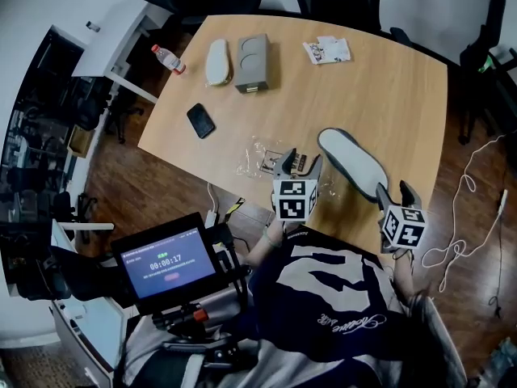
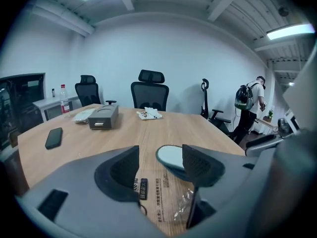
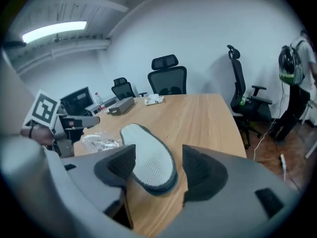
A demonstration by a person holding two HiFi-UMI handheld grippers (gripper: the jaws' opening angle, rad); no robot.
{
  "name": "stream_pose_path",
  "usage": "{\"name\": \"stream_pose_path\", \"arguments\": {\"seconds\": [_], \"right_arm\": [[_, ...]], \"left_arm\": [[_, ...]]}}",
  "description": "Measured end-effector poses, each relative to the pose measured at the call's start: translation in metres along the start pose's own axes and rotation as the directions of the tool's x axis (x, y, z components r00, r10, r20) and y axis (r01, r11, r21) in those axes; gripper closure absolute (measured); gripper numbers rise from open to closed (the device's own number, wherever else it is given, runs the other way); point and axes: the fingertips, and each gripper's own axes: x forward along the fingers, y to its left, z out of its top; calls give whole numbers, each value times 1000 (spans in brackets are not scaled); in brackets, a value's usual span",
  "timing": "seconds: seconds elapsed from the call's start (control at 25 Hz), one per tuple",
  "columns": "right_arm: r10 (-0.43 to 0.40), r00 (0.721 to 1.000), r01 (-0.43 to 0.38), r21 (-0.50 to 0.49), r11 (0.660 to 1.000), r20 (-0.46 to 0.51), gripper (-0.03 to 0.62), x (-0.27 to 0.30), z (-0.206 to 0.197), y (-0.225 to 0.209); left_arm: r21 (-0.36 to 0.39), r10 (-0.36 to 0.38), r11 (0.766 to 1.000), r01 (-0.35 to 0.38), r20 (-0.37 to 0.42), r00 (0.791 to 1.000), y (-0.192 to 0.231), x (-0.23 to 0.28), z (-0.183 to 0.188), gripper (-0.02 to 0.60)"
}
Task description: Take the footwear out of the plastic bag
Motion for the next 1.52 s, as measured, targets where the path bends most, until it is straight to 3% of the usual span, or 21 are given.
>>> {"name": "stream_pose_path", "arguments": {"seconds": [0.12,0.24,0.52,0.68,0.84,0.88,0.96,1.36,1.52], "right_arm": [[70,997,-72,50,996,32,303,-7,6,4],[115,992,-117,24,993,48,313,-15,9,9],[221,973,-216,-75,974,70,448,-28,10,27],[278,959,-273,-100,957,50,488,-31,6,43],[335,941,-331,-83,940,48,489,-33,3,66],[344,938,-340,-75,937,48,490,-34,1,71],[354,934,-351,-69,934,46,489,-38,-2,80],[347,933,-346,-29,938,100,490,-79,-23,150],[278,950,-281,1,960,138,584,-102,-41,170]], "left_arm": [[-23,-2,1000,3,14,1000,-9,-4,5,305],[-46,-5,999,6,30,1000,-22,-10,9,305],[-102,-29,994,35,57,998,-63,-33,10,305],[-115,-40,992,45,45,998,-79,-55,-2,315],[-90,-61,994,64,40,997,-85,-75,-14,383],[-95,-57,994,61,42,997,-85,-80,-17,460],[-100,-43,994,48,50,998,-83,-88,-21,578],[-87,-100,990,107,77,992,-64,-155,-42,578],[-93,-151,983,159,88,985,-57,-191,-58,578]]}}
